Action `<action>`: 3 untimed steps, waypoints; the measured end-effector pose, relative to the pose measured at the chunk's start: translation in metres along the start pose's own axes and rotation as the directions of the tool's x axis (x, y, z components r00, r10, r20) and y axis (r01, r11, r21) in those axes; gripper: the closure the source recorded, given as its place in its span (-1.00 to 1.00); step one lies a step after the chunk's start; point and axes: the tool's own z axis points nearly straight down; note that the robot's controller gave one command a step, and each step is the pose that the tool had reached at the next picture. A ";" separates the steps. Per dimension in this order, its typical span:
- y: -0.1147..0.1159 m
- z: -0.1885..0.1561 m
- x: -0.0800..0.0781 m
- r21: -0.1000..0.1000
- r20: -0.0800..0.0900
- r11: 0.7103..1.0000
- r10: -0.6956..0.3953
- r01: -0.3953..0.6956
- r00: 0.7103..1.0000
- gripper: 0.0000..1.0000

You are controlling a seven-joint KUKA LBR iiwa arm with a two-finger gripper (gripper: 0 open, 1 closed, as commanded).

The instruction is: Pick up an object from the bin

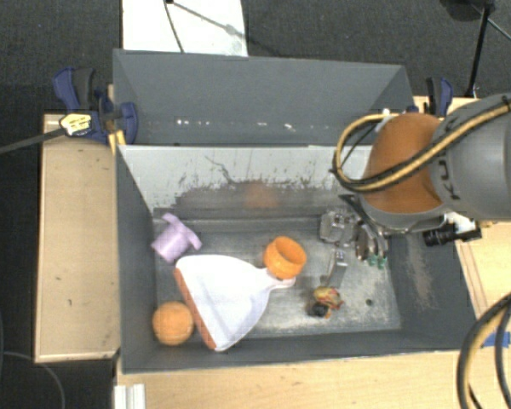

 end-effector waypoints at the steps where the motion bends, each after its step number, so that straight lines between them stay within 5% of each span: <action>1: 0.042 0.001 0.008 0.000 0.000 1.000 0.030 -0.030 1.000 -1.00; 2: 0.123 0.025 0.077 -0.001 -0.003 0.987 -0.159 0.159 0.987 1.00; 3: 0.123 0.025 0.077 -0.001 -0.003 0.987 -0.160 0.160 0.987 1.00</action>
Offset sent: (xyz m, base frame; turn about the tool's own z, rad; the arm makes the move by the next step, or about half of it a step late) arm -0.0518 0.1359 -0.0258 -0.1572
